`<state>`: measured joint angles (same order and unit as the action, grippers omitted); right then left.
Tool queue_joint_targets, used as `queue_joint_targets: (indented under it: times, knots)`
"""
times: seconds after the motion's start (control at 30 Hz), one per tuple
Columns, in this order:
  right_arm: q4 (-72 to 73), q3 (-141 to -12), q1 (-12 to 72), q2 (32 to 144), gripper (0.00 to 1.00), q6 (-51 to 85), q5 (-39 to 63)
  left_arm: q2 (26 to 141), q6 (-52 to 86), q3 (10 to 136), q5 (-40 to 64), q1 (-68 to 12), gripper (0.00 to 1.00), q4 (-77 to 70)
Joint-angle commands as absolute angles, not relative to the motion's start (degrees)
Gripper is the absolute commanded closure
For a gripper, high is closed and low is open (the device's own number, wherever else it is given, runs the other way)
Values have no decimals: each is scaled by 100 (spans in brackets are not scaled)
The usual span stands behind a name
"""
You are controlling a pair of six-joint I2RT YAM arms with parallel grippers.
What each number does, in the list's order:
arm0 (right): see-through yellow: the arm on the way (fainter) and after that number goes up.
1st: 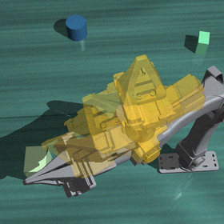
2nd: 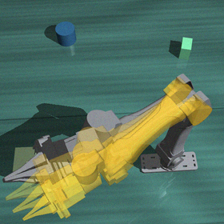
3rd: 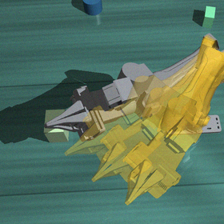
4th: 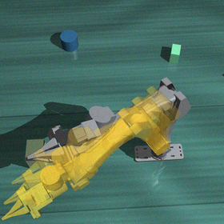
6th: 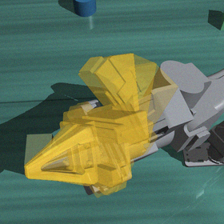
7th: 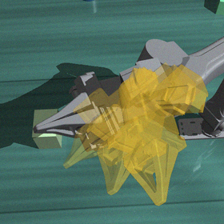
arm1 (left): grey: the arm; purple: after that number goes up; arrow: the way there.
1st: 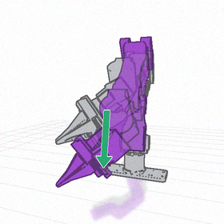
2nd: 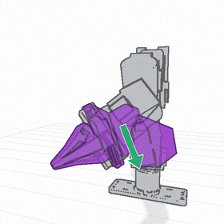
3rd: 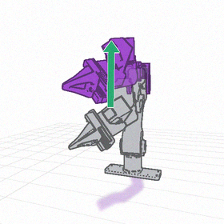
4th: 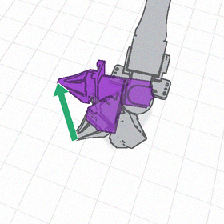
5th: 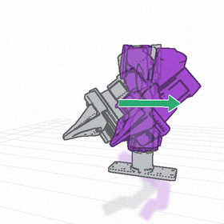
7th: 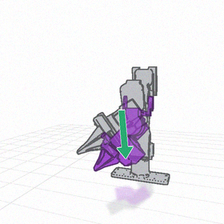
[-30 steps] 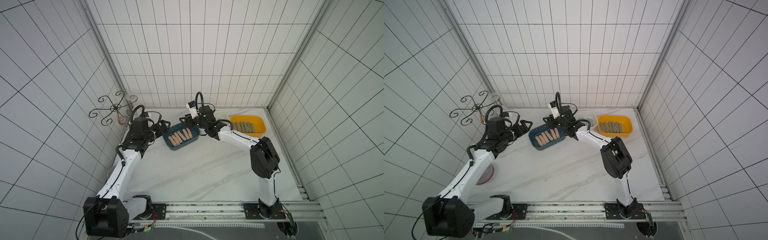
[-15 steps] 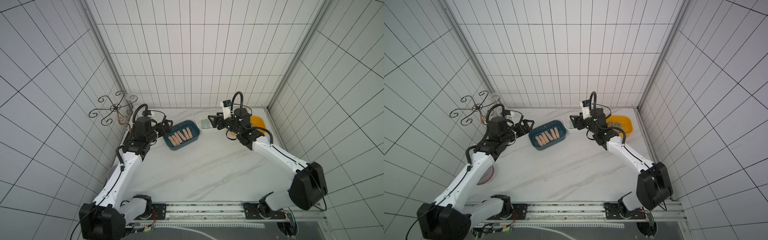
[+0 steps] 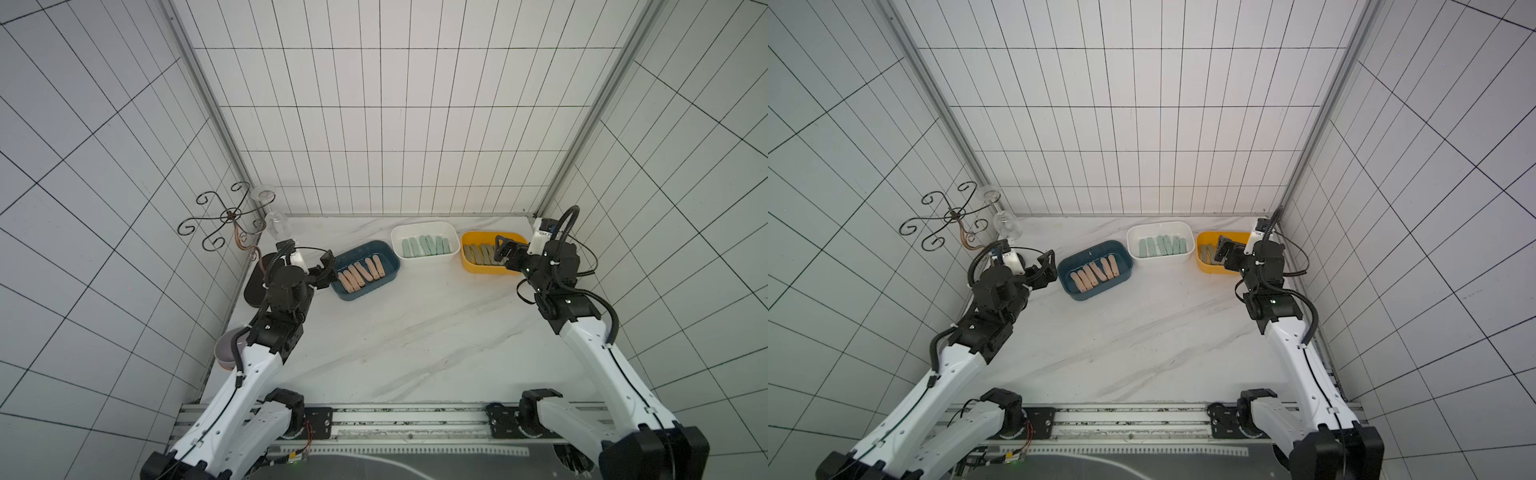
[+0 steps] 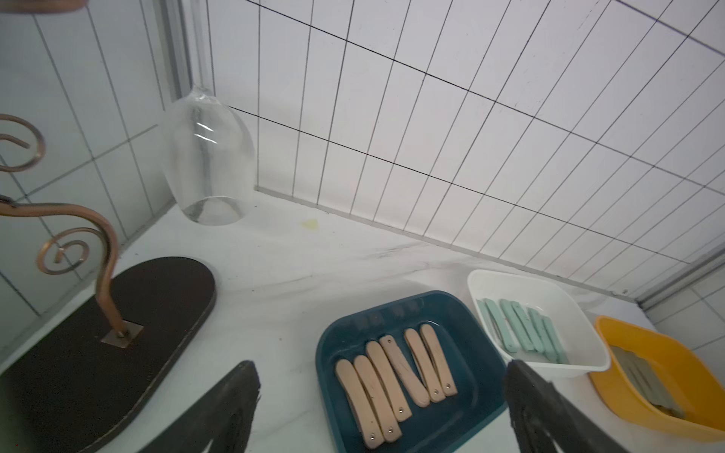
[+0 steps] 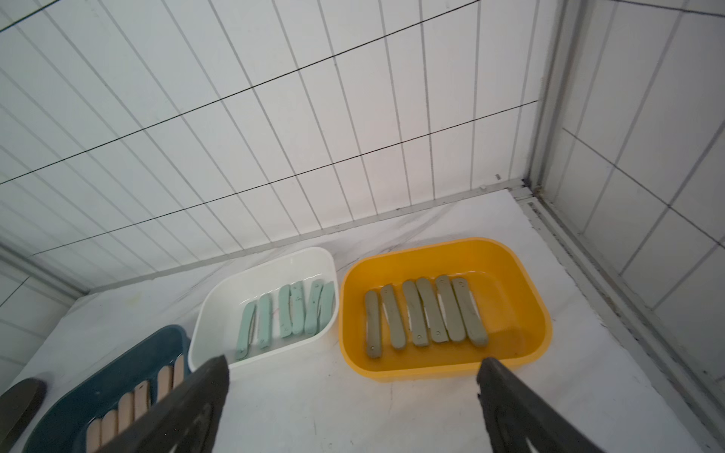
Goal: Place the fruit knives into the storage box by color
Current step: Reset both arms
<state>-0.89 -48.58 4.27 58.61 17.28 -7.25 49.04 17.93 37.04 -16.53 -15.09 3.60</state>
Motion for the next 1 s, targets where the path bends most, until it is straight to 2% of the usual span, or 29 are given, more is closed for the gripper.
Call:
queue_joint_targets:
  times: [0.0, 0.1, 0.17, 0.23, 0.37, 0.5, 0.6, 0.67, 0.7, 0.73, 0.77, 0.8, 0.87, 0.9, 0.93, 0.97]
  knots:
    - [269, -4227, 192, 5855, 0, 1573, -2167, 4909, 1006, 3109, -2770, -1521, 3, -655]
    - [1604, -3437, 80, 6010, 0, 648, -2737, 5190, 74, 2266, -2817, -1483, 3, -1770]
    - [2593, -2942, 46, 6297, 0, 201, -2894, 5669, 193, 1944, -2683, -1273, 3, -2141]
    - [3551, -2528, 16, 6578, 0, 4, -2631, 6157, 523, 1776, -2451, -989, 3, -2362]
    - [4991, -1810, 12, 7067, 0, 274, -1869, 7077, 554, 1380, -1953, -657, 3, -4538]
    - [6998, -1003, 82, 7716, 0, 121, -1391, 7769, 268, 1854, -1508, -619, 3, -4682]
    - [7742, -847, 78, 8254, 0, -6, -1249, 8206, 66, 1705, -1092, -419, 3, -5478]
    - [9531, -558, 105, 9185, 0, -197, -1216, 8694, 117, 1683, -1014, -352, 3, -5887]
    - [9174, -659, 129, 9085, 0, -213, -1210, 8931, 30, 1759, -919, -358, 3, -6123]
    - [7747, -1043, 105, 8670, 0, -113, -1031, 9164, -102, 1956, -782, -369, 3, -6127]
    - [7288, -1342, 9, 8786, 0, -122, -766, 9200, -190, 1983, -1080, -521, 3, -6120]
    - [7639, -1415, -66, 9053, 0, -110, -593, 9150, -181, 2006, -1168, -557, 3, -5997]
    - [6823, -1545, -253, 8790, 0, 47, -430, 9009, -153, 2065, -1171, -567, 3, -5671]
    - [7410, -1443, -246, 8961, 0, 22, -439, 8984, -137, 2136, -1181, -563, 3, -5464]
    - [7342, -1472, -244, 8957, 0, 25, -452, 8926, -131, 2156, -1178, -571, 3, -5316]
    - [6835, -1569, -240, 8806, 0, 43, -451, 8940, -140, 2165, -1194, -575, 3, -5314]
